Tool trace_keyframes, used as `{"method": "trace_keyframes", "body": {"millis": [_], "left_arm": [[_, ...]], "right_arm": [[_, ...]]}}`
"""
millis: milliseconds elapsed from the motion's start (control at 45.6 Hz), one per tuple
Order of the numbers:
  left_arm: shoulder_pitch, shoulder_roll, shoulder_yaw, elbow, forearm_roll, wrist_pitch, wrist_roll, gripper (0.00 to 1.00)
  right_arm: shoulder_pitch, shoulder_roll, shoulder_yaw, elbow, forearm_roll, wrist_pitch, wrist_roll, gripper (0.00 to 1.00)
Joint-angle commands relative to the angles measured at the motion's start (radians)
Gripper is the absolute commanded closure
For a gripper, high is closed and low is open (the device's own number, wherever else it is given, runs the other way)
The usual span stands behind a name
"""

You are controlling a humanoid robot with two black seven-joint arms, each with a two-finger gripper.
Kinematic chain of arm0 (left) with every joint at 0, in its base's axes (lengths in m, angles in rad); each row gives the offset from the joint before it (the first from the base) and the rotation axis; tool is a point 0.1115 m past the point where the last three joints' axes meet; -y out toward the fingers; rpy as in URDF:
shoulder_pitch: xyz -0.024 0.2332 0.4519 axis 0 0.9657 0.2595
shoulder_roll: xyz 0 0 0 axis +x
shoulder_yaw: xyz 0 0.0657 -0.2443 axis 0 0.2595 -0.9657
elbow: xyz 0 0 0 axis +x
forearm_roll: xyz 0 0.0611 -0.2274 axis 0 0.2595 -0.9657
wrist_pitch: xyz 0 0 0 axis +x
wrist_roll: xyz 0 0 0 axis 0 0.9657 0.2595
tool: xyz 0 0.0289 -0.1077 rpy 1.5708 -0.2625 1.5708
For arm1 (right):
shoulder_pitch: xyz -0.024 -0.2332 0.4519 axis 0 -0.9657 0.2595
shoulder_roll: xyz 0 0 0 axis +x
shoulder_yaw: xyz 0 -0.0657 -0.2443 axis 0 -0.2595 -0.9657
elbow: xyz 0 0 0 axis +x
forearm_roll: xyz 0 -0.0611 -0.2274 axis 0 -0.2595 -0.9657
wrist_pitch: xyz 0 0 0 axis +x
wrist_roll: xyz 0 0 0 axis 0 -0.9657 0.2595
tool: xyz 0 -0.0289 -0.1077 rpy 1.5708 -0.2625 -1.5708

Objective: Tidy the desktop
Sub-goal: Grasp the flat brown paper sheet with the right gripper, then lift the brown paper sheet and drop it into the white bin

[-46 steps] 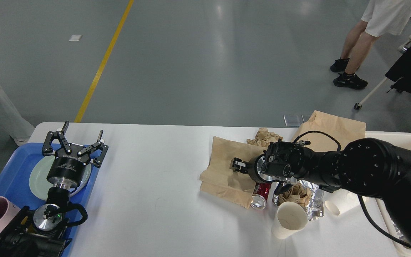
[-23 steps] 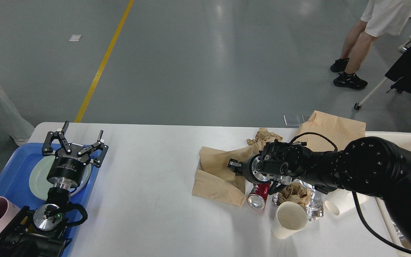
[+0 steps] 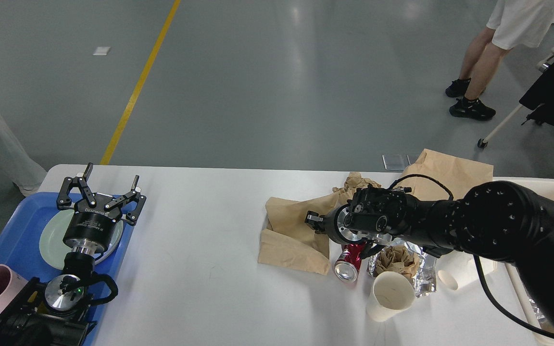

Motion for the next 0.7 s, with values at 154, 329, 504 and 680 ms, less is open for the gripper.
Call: {"method": "trace_keyframes", "body": {"millis": [154, 329, 504, 680], "left_arm": [[0.000, 0.000, 0.000, 0.000, 0.000, 0.000, 0.000, 0.04], [0.000, 0.000, 0.000, 0.000, 0.000, 0.000, 0.000, 0.04], [0.000, 0.000, 0.000, 0.000, 0.000, 0.000, 0.000, 0.04], [0.000, 0.000, 0.000, 0.000, 0.001, 0.000, 0.000, 0.04]], "right_arm": [[0.123, -0.018, 0.003, 0.122, 0.010, 0.002, 0.000, 1.00], [0.236, -0.056, 0.001, 0.240, 0.033, 0.010, 0.000, 1.00], [0.367, -0.092, -0.011, 0.350, 0.071, 0.043, 0.000, 1.00], [0.497, -0.129, -0.025, 0.451, 0.079, 0.080, -0.002, 1.00]]}}
